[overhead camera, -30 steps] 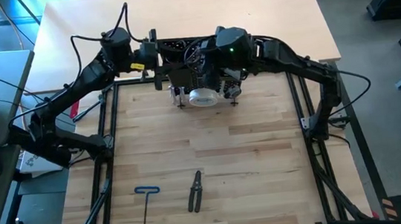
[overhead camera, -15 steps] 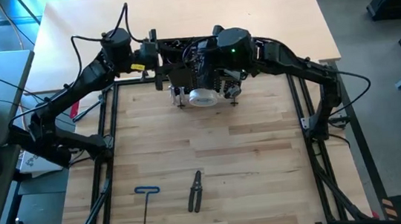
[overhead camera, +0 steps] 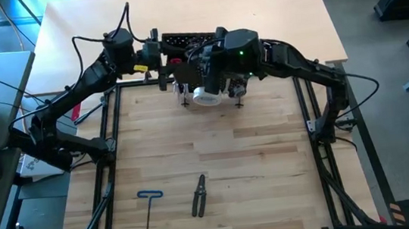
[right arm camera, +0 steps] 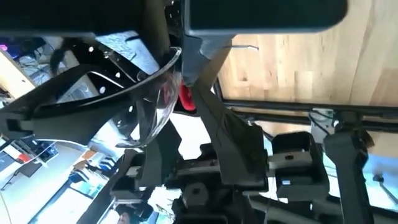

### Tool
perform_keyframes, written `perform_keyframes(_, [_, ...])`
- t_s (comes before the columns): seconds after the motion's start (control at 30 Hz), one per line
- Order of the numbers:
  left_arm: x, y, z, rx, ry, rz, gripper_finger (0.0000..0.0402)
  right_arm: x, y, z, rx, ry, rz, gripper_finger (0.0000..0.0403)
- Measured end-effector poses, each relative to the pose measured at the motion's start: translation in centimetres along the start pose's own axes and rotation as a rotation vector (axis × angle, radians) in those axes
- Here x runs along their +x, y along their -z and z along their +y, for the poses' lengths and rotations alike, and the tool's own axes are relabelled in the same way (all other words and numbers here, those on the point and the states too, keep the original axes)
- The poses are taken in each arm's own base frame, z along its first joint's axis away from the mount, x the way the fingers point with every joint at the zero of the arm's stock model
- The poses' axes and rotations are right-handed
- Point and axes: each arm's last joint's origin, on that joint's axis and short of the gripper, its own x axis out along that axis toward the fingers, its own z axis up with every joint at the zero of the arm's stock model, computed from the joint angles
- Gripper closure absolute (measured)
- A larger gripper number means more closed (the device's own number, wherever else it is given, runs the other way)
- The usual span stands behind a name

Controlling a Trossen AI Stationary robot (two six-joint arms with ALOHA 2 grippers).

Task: Hang tools onto peg board
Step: Hang the transparent safety glasses on the pegboard bin

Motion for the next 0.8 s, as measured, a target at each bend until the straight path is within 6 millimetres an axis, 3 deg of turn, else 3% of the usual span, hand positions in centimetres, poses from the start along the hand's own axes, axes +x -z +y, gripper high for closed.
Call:
perform_keyframes(0.33, [-0.2,-0.2,0.0,-0.011,0.000,-0.012,0.0222,-1.3,-1.1,-0.9,0.096,-0.024,-0.054,0.0382])
perform_keyframes(0.8, [-2.2,-1.6,-0.4,-0.018,-0.032,-0.039,0.0222,-1.0,-0.9,-2.7,0.288,-0.067,-0.097,0.0389])
